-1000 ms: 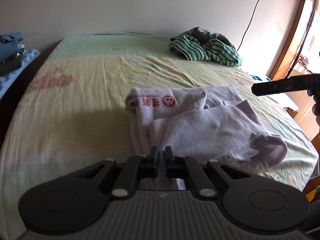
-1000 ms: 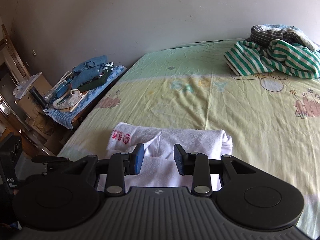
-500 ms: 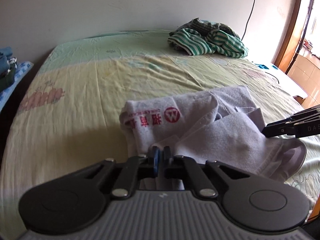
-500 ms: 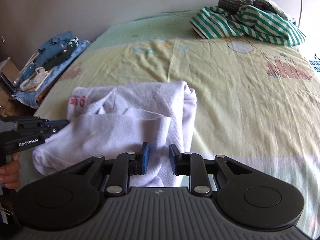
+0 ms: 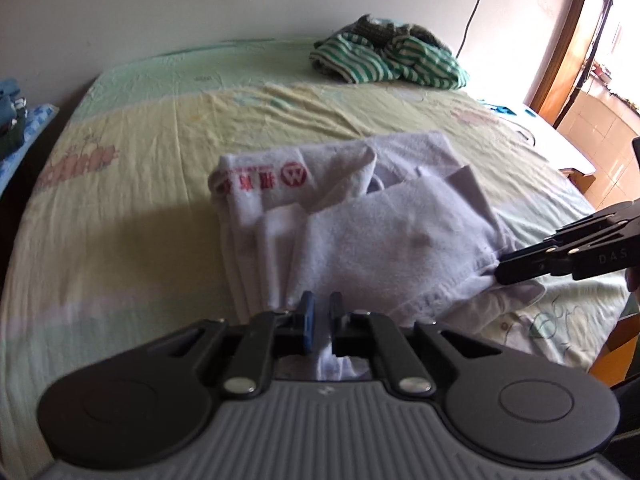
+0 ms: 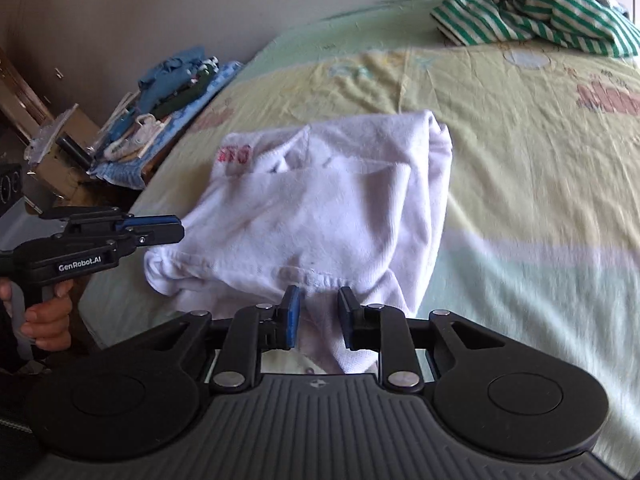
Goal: Fold clothes
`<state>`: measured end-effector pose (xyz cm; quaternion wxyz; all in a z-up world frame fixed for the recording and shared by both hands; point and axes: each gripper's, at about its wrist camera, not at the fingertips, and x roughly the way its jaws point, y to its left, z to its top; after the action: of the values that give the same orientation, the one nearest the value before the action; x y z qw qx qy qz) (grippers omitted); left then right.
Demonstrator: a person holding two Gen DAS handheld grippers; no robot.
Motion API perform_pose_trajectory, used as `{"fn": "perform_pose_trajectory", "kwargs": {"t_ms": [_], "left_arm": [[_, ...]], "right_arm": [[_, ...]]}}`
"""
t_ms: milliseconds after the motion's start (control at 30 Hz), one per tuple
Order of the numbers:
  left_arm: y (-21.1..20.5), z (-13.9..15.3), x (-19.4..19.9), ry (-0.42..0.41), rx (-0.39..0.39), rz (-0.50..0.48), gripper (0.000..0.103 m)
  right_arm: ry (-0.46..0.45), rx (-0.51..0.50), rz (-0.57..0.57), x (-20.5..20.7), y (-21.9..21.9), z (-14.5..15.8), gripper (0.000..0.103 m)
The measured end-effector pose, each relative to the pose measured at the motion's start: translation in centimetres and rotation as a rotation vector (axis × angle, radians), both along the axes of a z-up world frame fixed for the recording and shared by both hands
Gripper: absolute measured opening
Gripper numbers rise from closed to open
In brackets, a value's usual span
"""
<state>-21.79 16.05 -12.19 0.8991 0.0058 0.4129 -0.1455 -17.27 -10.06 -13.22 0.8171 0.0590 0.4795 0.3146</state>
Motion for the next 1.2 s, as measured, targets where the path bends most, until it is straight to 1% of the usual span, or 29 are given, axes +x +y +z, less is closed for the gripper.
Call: {"fn": "perform_pose_trajectory", "kwargs": {"t_ms": [33,67,100,167,267,333,367,433,467,500,533,600,633,700,733,767,800,833,867,900,967,1000,1067,1100,1200], "left_arm": [[-0.2,0.3,0.1,-0.003,0.013,-0.007,0.005],[-0.4,0.7,0.2,-0.001,0.026,-0.017,0.005],[-0.5,1.5,0.1,-0.03,0.034,-0.024,0.005],[-0.6,3.3,0.0,-0.102,0.049,-0.036,0.007],[-0.6,4.7,2.2,-0.159,0.047,-0.007,0.01],[-0.6,4.4,4.7,-0.163,0.056,0.027,0.01],[-0.6,3.9,6.2,-0.15,0.064,0.05,0.01],[-0.5,2.7,8.9,-0.118,0.084,0.093,0.006],[-0.5,1.9,10.1,-0.096,0.107,0.116,0.006],[-0.4,1.0,11.0,-0.066,0.119,0.13,0.006],[-0.4,0.2,11.8,-0.035,0.127,0.142,0.006],[-0.9,-0.3,12.0,-0.052,0.151,0.159,0.006],[-1.4,-0.2,12.0,-0.055,0.172,0.162,0.004],[-2.4,-0.1,12.0,-0.056,0.219,0.167,0.004],[-2.5,0.2,11.9,-0.048,0.224,0.189,0.005],[-2.6,0.4,11.9,-0.038,0.225,0.215,0.007],[-2.7,0.7,11.8,-0.028,0.226,0.241,0.008],[-2.7,1.0,11.6,-0.019,0.222,0.271,0.011],[-2.7,1.2,11.4,-0.009,0.217,0.301,0.012],[-2.9,1.3,11.2,-0.001,0.22,0.325,0.012],[-3.2,1.2,10.8,0.011,0.232,0.359,0.012],[-3.3,1.1,10.7,0.016,0.238,0.368,0.012],[-3.5,0.8,10.5,0.025,0.251,0.384,0.013],[-3.6,0.7,10.5,0.03,0.252,0.39,0.012],[-3.6,0.7,10.3,0.03,0.259,0.378,0.012]], "right_arm": [[0.011,-0.002,-0.006,0.1,0.0,-0.4,0.016],[0.007,-0.008,0.001,0.0,0.1,-0.1,0.016],[0.001,-0.014,0.01,0.0,0.1,0.3,0.017],[-0.04,0.007,0.023,0.1,-0.1,1.9,0.019],[-0.121,0.062,0.01,1.5,-0.4,3.7,0.022],[-0.176,0.068,-0.009,3.3,0.3,3.7,0.022],[-0.204,0.07,-0.019,4.3,0.6,3.7,0.022],[-0.22,0.052,-0.044,6.7,1.4,2.7,0.023],[-0.221,0.042,-0.055,7.7,1.8,2.2,0.023],[-0.222,0.031,-0.065,8.6,2.2,1.6,0.022],[-0.223,-0.004,-0.063,9.5,2.7,1.0,0.02],[-0.164,-0.063,-0.064,10.9,3.0,-0.7,0.012],[-0.171,-0.048,-0.071,11.0,2.8,-1.0,0.011],[-0.173,-0.058,-0.063,11.0,2.7,-0.8,0.009],[-0.173,-0.072,-0.07,10.7,2.7,-0.3,0.009],[-0.173,-0.088,-0.079,10.3,2.7,0.2,0.013],[-0.18,-0.084,-0.088,9.7,2.5,0.7,0.022],[-0.188,-0.078,-0.097,9.1,2.2,1.3,0.026],[-0.176,-0.056,-0.097,8.4,1.9,1.7,0.037],[-0.161,-0.032,-0.094,7.8,1.6,2.0,0.042],[-0.132,-0.006,-0.068,6.6,1.4,1.9,0.041],[-0.122,-0.01,-0.058,6.1,1.5,1.6,0.04],[-0.116,-0.052,-0.048,5.4,2.0,0.4,0.04],[-0.136,-0.062,-0.047,5.1,2.1,0.0,0.039],[-0.143,-0.084,-0.07,5.1,2.8,0.3,0.039]]}}
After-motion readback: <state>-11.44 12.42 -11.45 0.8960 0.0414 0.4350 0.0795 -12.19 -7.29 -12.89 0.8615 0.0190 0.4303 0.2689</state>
